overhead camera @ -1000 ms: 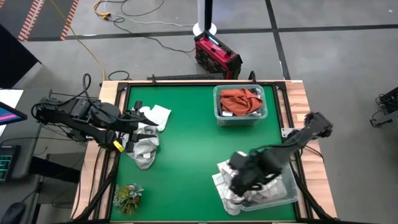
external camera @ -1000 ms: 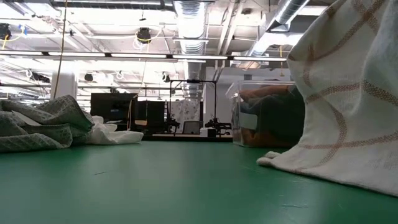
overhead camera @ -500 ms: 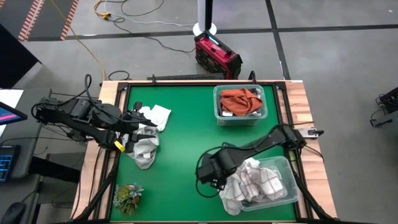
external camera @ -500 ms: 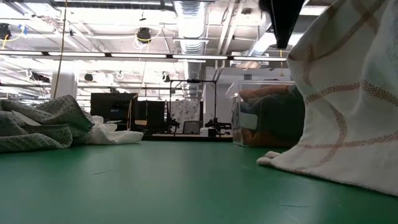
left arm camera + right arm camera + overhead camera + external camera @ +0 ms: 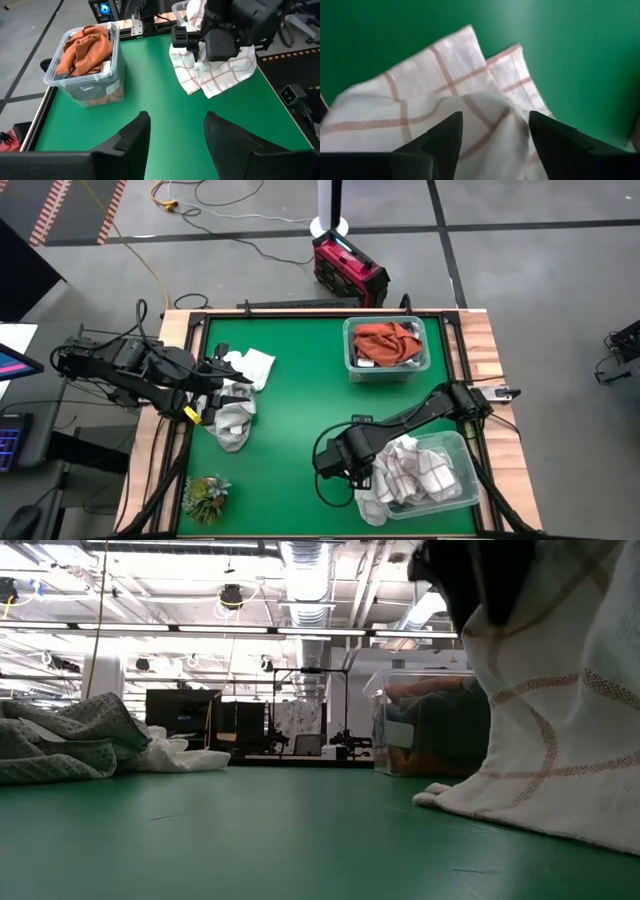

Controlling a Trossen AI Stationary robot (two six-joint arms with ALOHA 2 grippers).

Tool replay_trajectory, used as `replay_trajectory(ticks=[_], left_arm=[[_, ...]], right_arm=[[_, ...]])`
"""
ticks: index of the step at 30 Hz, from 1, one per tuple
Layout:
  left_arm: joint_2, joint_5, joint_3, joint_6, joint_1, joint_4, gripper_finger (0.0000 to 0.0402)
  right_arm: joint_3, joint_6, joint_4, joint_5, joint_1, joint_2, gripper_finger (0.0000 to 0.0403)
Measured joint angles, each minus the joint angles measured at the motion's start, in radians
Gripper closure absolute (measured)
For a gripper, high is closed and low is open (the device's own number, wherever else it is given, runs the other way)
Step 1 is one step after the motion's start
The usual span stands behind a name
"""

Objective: Sort towels by color in basket
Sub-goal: Put the white squared towel into the bottom transparent bin

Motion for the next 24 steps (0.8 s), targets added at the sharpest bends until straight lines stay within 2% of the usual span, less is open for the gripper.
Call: replay_trajectory(ticks=[5, 11, 13, 17, 24], left_arm=[[0.000, 0.000, 0.000, 0.001, 0.000, 0.000, 0.0228], [0.000, 0.000, 0.000, 0.006, 0.000, 0.001, 0.0228], [0.000, 0.000, 0.000, 0.007, 0.000, 0.001, 0.0228], [0.000, 0.000, 0.000, 0.007, 0.000, 0.002, 0.0228], [0.000, 0.000, 0.000, 0.007, 0.000, 0.002, 0.0228]], right_arm=[[-0.067, -0.039, 0.009, -0.025, -0.003, 0.000, 0.0220], [-0.070, -0.045, 0.006, -0.028, -0.007, -0.004, 0.0375], [-0.047, -0.028, 0.006, -0.028, 0.001, -0.013, 0.0381], [0.009, 0.054, 0.007, -0.023, 0.024, -0.066, 0.0367], [0.030, 0.283, 0.000, 0.003, 0.133, -0.218, 0.0383]])
